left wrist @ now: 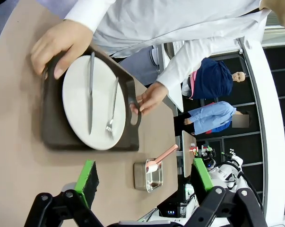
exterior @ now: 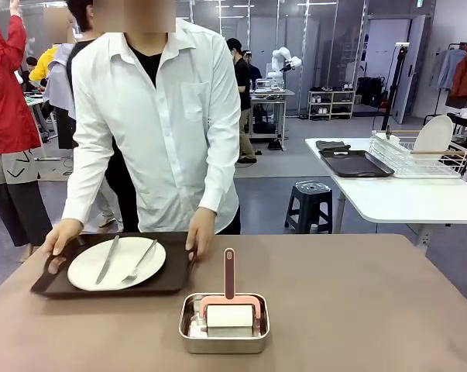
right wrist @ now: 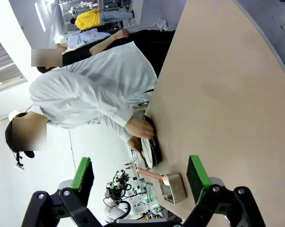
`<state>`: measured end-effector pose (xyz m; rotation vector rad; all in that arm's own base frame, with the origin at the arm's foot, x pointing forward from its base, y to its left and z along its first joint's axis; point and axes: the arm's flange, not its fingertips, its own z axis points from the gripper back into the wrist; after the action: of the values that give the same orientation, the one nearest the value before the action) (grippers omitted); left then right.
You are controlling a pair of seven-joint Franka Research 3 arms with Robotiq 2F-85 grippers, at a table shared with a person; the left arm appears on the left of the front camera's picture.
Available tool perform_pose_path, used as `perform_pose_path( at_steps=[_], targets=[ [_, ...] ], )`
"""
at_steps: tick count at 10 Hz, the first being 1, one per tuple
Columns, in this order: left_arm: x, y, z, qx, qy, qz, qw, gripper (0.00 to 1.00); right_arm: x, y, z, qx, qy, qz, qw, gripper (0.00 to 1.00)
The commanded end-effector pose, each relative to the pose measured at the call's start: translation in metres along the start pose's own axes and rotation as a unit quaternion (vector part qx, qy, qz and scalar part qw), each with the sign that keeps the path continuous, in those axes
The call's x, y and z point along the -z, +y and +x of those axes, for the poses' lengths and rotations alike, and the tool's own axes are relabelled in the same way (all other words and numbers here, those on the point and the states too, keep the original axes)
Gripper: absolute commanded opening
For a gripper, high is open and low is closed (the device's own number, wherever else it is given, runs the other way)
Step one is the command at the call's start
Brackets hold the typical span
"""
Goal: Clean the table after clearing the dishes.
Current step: When the right (or left) Handle tray is removed, use the right hand (or left hand) to clean the right (or left) side of the table with the Lint Roller.
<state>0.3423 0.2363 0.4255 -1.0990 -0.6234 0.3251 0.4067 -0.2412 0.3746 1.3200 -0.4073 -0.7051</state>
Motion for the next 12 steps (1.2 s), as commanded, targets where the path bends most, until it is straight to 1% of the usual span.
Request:
perform_pose_path(
  at_steps=[1, 8, 9, 10, 11, 12],
  targets=[
    [-0.003, 0.0, 0.001, 0.002, -0.002, -0.008, 1.0, 1.0, -0.003, 0.0, -0.001, -0.001, 0.006, -0.004, 1.0, 1.0],
    [-0.003, 0.0, 0.001, 0.002, -0.002, -0.008, 1.0, 1.0, -0.003, 0.0, -0.001, -0.001, 0.006, -0.004, 1.0, 1.0],
    [0.0, 0.0, 0.0, 0.0, 0.0, 0.0, 1.0, 1.0, -0.003, 0.0, -0.001, -0.001, 0.006, -0.004, 1.0, 1.0],
    [0.021, -0.034, 0.009, 0.062, 0.026, 0.006, 0.998, 1.0, -0.003, 0.0, -0.001, -0.001, 0.006, -0.004, 1.0, 1.0],
    [0.048, -0.071, 0.013, 0.104, 0.057, 0.015, 0.993, 1.0, -0.003, 0.0, -0.001, -0.001, 0.006, -0.004, 1.0, 1.0],
    [0.079, -0.111, 0.012, 0.158, 0.086, 0.032, 0.983, 1.0, -0.003, 0.0, -0.001, -0.001, 0.006, -0.004, 1.0, 1.0]
  ],
)
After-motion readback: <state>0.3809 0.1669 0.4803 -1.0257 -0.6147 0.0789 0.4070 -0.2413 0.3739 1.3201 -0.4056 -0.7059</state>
